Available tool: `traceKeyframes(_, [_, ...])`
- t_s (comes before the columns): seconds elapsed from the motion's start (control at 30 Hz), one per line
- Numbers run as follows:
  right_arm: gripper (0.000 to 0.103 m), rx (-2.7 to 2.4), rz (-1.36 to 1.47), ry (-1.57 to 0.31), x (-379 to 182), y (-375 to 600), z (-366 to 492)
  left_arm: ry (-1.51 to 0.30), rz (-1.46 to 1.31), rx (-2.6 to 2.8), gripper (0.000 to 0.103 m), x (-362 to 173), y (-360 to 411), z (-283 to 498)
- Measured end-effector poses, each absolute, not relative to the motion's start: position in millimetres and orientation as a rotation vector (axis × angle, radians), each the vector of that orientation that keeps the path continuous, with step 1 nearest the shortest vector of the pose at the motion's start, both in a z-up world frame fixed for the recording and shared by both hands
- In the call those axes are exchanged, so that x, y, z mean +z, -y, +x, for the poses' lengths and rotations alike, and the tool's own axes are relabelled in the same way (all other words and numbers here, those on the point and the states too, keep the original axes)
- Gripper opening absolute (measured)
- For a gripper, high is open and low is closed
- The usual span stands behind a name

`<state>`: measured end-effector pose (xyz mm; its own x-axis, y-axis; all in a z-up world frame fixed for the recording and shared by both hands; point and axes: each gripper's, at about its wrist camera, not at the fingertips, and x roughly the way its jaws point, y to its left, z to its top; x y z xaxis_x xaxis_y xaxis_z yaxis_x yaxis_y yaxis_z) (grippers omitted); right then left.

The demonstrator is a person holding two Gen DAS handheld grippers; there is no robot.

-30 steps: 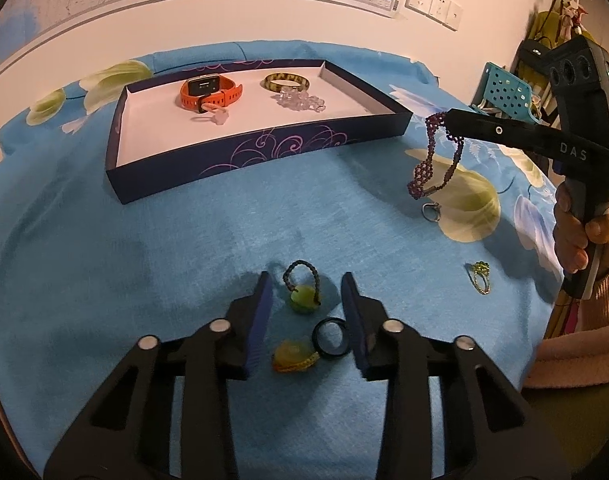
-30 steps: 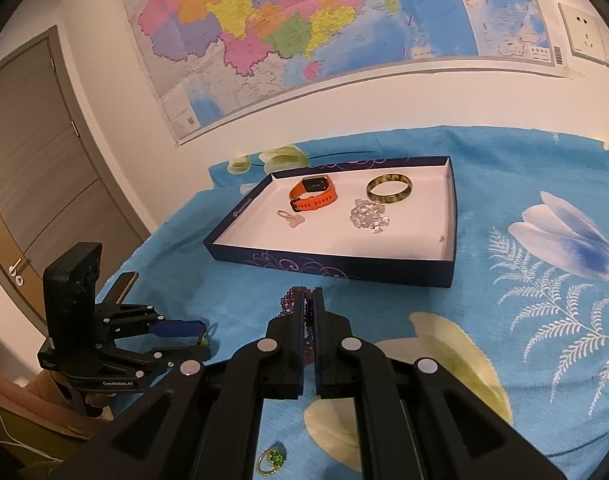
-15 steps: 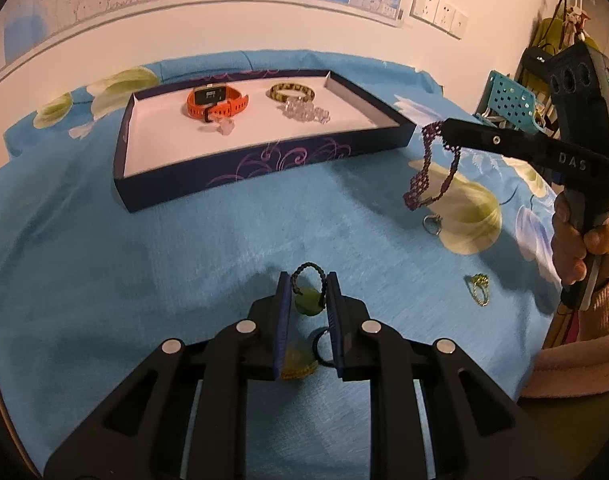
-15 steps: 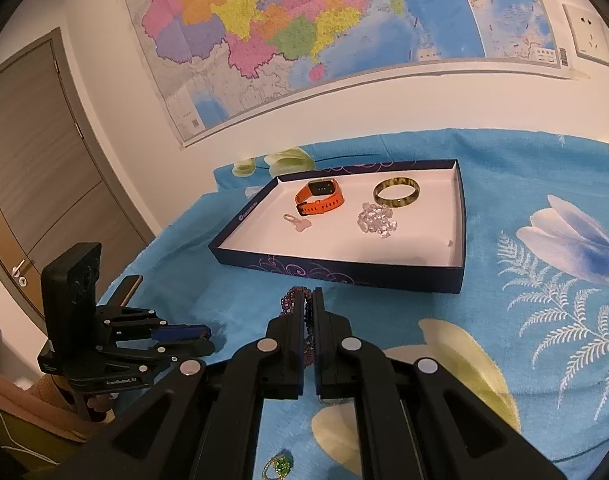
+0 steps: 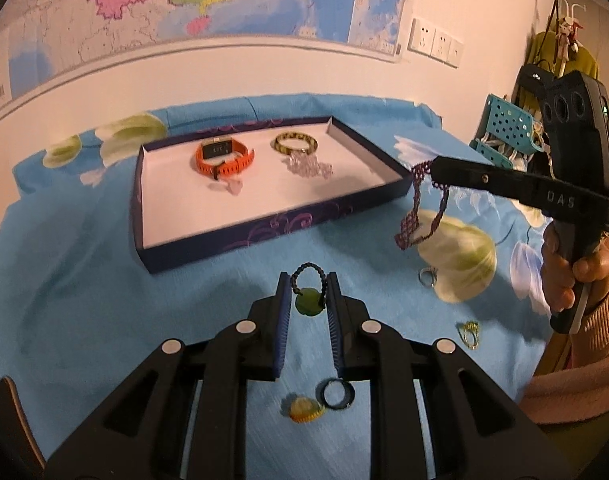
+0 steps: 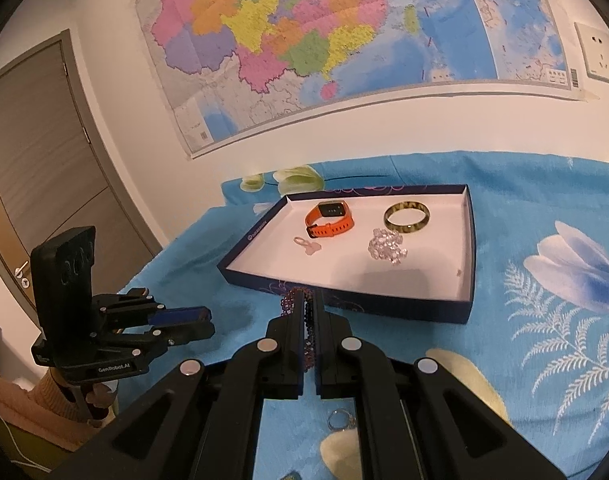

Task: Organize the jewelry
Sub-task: 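Carry the hair tie with the left tool while the right tool carries the red bracelet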

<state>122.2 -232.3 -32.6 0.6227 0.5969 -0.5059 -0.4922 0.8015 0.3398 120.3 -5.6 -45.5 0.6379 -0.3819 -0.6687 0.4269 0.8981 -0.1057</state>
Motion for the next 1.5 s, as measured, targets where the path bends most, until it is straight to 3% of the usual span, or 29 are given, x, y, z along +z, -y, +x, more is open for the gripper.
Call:
traceKeyframes(0.7, [0.002, 0.625, 0.17, -0.599, -15, 227, 154, -0.673, 0.052, -0.423, 0.018, -22, 3, 156])
traceKeyframes(1.5, [0.002, 0.589, 0.187, -0.683, -31, 223, 226, -0.74, 0.031, -0.377, 0.018, -39, -2, 220])
